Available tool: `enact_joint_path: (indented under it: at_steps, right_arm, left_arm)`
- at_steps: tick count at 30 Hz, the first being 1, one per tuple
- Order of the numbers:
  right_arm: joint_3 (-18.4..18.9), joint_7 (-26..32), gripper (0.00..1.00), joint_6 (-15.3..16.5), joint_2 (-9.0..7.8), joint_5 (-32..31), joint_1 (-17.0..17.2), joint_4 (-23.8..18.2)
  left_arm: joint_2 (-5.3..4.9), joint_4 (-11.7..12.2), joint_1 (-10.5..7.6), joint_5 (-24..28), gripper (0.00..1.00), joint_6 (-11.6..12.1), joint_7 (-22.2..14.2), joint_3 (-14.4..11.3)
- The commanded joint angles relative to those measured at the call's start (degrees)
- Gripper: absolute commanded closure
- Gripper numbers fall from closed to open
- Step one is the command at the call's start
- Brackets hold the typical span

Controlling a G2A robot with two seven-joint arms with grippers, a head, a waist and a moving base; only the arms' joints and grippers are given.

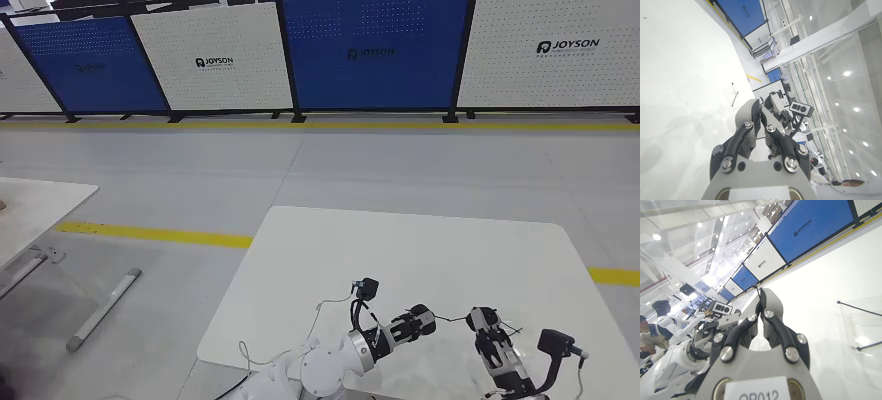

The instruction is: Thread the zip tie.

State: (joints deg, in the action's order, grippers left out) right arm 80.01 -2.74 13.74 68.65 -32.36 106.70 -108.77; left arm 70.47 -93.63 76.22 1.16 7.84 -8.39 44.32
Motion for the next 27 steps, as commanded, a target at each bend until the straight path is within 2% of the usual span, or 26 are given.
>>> enact_joint_path:
  at_steps: [1,8,16,27]
  right_arm:
    - [-0.09,0.15,1.00,-0.24,0.04,-0.09,-0.13,0.03]
    - [-0.26,0.51,1.00,-0.27,0.16,-0.02,-0.32,0.32]
    - [-0.46,0.59,1.00,1.70,0.31,1.76,-1.30,2.17]
    - [1.15,-1.47,1.00,3.16,0.33,1.64,0.56,1.22]
  left_arm:
    - [0.00,0.00,0.00,0.00,1.00,0.00,0.00,0.00]
    - [0.00,0.00,0.00,0.00,1.00,0.00,0.00,0.00]
    - [0.00,0.00,0.00,0.00,1.00,0.00,0.00,0.00]
    - [0.00,0.00,0.00,0.00,1.00,0.00,0.00,0.00]
